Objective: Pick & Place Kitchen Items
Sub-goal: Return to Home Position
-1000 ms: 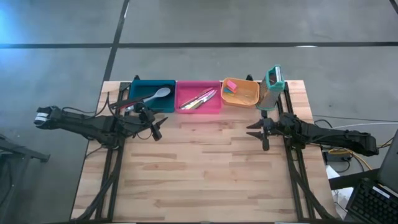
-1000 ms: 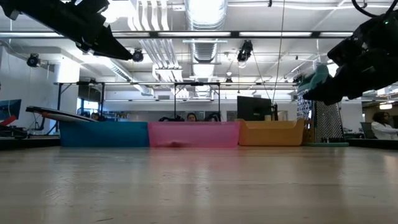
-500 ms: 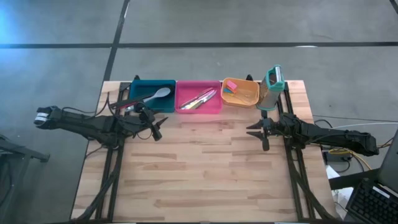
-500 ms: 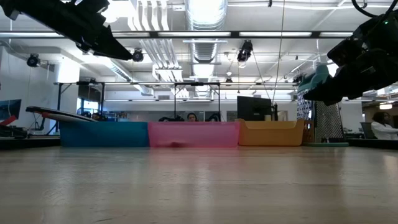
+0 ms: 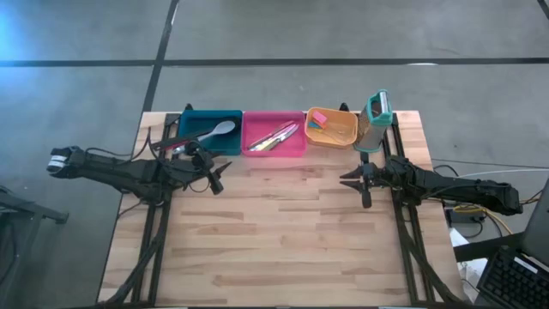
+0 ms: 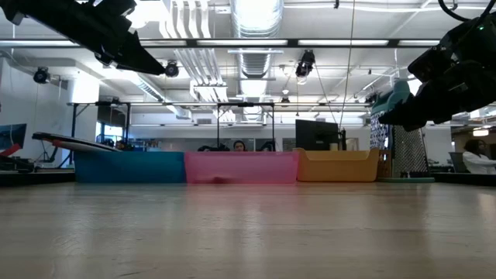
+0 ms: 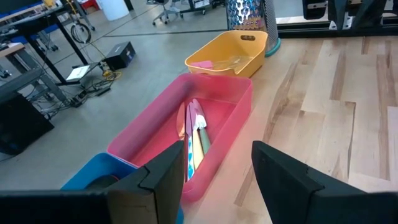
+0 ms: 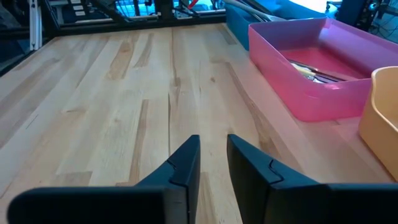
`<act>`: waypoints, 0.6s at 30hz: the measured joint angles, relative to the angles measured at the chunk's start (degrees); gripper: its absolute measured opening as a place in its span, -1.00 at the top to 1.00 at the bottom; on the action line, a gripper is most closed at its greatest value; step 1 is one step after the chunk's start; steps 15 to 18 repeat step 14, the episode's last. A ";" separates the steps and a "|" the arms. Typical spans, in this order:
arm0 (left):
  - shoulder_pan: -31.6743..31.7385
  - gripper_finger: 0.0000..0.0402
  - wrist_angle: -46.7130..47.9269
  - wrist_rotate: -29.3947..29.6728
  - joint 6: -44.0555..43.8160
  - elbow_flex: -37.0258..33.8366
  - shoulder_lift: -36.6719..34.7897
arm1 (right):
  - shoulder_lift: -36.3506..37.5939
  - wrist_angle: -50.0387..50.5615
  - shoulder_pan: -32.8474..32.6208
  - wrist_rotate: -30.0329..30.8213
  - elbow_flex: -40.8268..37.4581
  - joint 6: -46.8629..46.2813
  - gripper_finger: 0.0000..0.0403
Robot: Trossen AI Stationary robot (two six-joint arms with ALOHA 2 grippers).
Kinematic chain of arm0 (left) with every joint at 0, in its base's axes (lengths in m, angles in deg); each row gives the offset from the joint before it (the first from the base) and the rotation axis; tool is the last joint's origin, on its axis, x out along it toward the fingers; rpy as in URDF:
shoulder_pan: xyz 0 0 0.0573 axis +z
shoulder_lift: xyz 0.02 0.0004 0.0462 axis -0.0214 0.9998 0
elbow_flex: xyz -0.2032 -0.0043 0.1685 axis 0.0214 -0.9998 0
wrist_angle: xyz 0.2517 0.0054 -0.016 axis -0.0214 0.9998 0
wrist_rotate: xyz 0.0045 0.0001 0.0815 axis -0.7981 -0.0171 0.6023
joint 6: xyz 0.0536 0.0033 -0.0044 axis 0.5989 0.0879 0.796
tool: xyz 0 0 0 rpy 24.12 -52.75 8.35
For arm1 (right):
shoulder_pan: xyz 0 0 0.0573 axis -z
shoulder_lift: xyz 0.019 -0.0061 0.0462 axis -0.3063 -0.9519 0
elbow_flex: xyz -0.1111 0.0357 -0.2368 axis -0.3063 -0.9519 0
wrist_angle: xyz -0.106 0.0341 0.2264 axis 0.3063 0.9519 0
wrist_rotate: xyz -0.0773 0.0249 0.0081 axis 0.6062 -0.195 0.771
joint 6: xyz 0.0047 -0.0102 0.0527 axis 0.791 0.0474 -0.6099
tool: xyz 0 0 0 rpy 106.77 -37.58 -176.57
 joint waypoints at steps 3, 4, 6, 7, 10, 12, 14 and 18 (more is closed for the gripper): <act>0.00 0.05 0.00 0.02 0.00 0.00 0.01 | 0.00 0.00 0.00 0.00 0.00 0.06 0.66; 0.00 0.05 0.00 0.02 -0.02 0.00 0.00 | -0.02 0.00 0.00 0.01 0.00 0.07 0.66; 0.00 0.05 0.00 0.04 -0.01 0.00 0.02 | 0.00 0.00 0.00 0.01 0.00 -0.01 0.66; 0.00 0.05 0.00 0.04 0.00 0.00 0.01 | -0.01 0.00 0.00 0.00 0.00 -0.01 0.66; 0.02 0.05 0.00 0.06 0.00 0.00 0.00 | -0.02 0.00 0.00 0.00 0.00 -0.04 0.64; 0.02 0.05 0.00 0.07 -0.02 0.00 0.02 | -0.02 0.00 0.00 0.02 0.00 -0.06 0.62; 0.01 0.05 0.00 0.09 -0.02 0.00 0.02 | -0.02 0.00 0.00 0.00 0.00 -0.06 0.60; 0.01 0.05 0.00 0.09 -0.02 0.00 0.02 | -0.02 0.00 0.00 0.00 0.00 -0.06 0.60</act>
